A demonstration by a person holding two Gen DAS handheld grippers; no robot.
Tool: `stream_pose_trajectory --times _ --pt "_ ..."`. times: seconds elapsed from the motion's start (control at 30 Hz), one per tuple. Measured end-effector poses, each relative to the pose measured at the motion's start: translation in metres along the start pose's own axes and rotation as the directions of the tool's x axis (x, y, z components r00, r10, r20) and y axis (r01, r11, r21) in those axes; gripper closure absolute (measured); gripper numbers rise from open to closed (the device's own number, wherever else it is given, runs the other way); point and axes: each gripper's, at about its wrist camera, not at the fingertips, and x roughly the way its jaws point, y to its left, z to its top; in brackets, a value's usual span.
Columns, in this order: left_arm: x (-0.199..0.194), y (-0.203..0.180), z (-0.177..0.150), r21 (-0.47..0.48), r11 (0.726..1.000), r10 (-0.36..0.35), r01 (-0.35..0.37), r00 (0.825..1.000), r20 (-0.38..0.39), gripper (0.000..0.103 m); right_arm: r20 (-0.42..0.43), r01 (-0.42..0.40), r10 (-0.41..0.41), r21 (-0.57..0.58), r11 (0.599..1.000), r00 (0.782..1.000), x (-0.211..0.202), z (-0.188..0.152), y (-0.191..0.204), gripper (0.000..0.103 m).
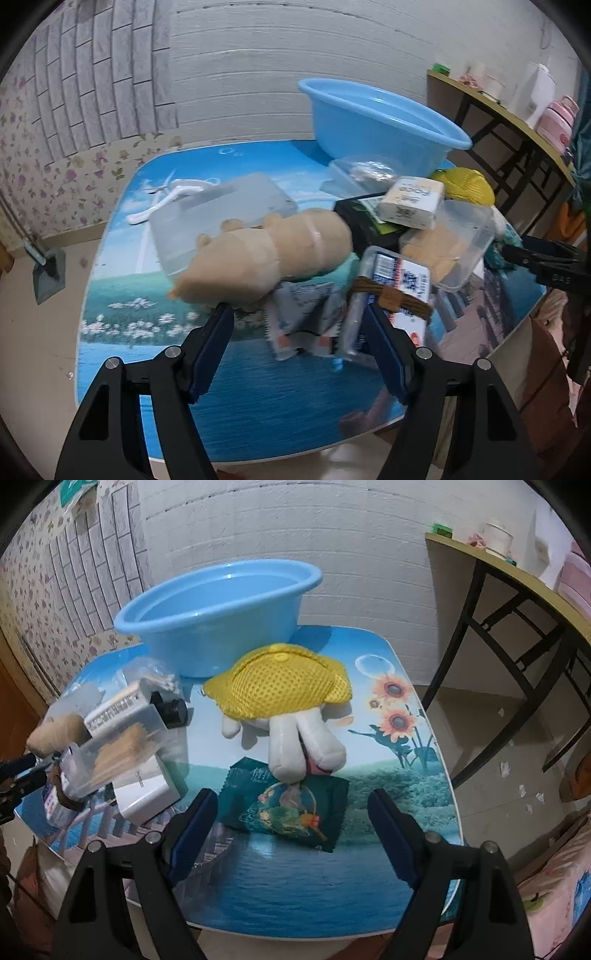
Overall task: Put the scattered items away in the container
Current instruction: 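Grasp the crumpled paper wrapper with the left gripper, then lift the paper wrapper with the left gripper while the right gripper grasps the teal packet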
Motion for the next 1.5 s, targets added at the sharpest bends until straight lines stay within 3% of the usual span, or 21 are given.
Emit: stream_pose_trajectory --times 0.27,0.43,0.6,0.67,0.83,0.97,1.07,1.1,1.23,1.33,1.5 --pt "0.007 0.003 0.004 -0.029 0.998 -0.063 0.063 0.998 0.004 0.031 -0.033 0.013 -0.013 0.004 1.0 0.999 0.015 -0.005 -0.001 0.019" --pt "0.005 0.014 0.003 -0.049 0.997 -0.061 0.062 0.998 0.008 0.04 -0.037 0.004 -0.004 0.003 1.0 0.999 0.021 -0.008 -0.001 0.02" --pt "0.001 0.019 0.001 -0.045 0.998 -0.039 0.039 0.999 0.01 0.043 -0.011 -0.013 0.013 -0.013 1.0 1.0 0.017 -0.007 0.0 0.05" --pt "0.0 0.016 -0.001 -0.036 0.998 -0.047 0.047 0.999 0.009 0.043 -0.011 -0.032 0.032 -0.016 0.999 0.999 0.016 -0.007 -0.001 0.055" --pt "0.006 0.004 -0.004 0.021 0.998 -0.052 0.053 0.998 -0.024 0.045 -0.013 -0.058 0.057 -0.06 0.997 0.998 0.013 -0.01 0.007 0.058" --pt "0.016 -0.006 -0.006 0.066 0.998 0.001 0.001 0.999 -0.032 0.045 -0.018 -0.088 0.086 -0.089 0.992 0.996 0.012 -0.013 0.015 0.061" --pt "0.013 -0.005 -0.005 0.056 0.998 -0.017 0.019 0.999 -0.027 0.067 -0.024 -0.105 0.103 -0.101 0.989 0.994 0.01 -0.014 0.019 0.061" --pt "0.012 -0.003 -0.005 0.049 0.998 -0.026 0.027 0.999 -0.026 0.069 -0.025 -0.112 0.11 -0.105 0.988 0.994 0.009 -0.015 0.02 0.061" --pt "0.001 -0.001 -0.008 0.048 0.998 -0.034 0.034 0.999 -0.004 0.071 -0.035 -0.147 0.144 -0.126 0.981 0.989 0.005 -0.017 0.026 0.063" --pt "-0.005 0.002 -0.009 0.04 0.998 -0.044 0.044 0.999 0.008 0.071 -0.041 -0.187 0.183 -0.143 0.972 0.982 0.001 -0.018 0.032 0.079" --pt "-0.008 0.002 -0.012 0.055 0.998 -0.009 0.009 1.0 0.002 0.071 -0.036 -0.182 0.179 -0.161 0.97 0.983 0.001 -0.019 0.037 0.08"
